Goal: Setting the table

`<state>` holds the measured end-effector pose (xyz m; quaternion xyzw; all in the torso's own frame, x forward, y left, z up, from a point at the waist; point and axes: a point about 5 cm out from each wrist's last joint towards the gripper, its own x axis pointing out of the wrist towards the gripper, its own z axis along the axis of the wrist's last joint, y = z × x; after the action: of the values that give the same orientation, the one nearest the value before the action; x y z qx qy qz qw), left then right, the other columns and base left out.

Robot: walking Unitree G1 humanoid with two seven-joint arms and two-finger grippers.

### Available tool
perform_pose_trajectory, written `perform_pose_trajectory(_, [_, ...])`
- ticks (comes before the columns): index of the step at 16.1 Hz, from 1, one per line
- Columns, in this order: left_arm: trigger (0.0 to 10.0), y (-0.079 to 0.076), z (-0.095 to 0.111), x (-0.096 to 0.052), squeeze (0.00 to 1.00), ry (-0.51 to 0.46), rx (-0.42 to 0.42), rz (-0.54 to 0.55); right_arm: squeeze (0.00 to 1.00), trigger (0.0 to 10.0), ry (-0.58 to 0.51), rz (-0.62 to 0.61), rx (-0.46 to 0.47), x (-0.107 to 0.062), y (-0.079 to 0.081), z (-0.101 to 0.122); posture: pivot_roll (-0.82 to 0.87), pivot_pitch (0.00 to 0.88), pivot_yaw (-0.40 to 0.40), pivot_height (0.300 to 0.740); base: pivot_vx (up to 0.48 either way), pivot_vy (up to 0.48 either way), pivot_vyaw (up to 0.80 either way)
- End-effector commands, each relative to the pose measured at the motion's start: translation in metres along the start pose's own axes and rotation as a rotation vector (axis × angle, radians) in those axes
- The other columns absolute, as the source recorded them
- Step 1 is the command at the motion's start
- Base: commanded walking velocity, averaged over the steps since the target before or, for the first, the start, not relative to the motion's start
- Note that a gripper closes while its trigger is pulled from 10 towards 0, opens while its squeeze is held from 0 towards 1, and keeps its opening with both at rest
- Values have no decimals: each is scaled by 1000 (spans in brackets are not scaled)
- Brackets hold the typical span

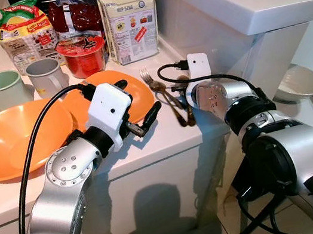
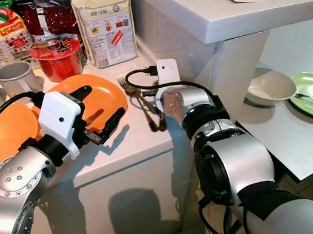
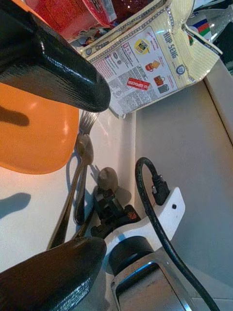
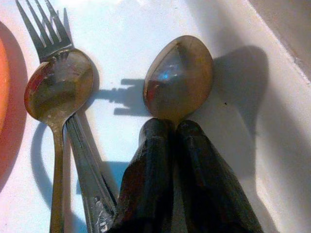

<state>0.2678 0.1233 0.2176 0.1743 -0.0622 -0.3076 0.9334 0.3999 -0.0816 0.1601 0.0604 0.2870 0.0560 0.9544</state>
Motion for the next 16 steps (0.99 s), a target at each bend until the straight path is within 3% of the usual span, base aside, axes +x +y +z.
perform_pose_trajectory(1, [10000, 0, 1, 3, 0, -7, 6, -11, 0, 0, 42, -11, 8, 2, -4, -10, 38, 0, -55, 740, 0, 0, 0])
perform_pose_trajectory(8, [10000, 6, 6, 4, 0, -38, -1, 37, 0, 0, -86, 45, -92, -11, 18, 33, 25, 0, -59, 740, 0, 0, 0])
perform_pose_trajectory(16, [10000, 9, 9, 8, 0, -54, -10, 49, 0, 0, -153, 64, -252, -18, 30, 47, 24, 0, -53, 740, 0, 0, 0])
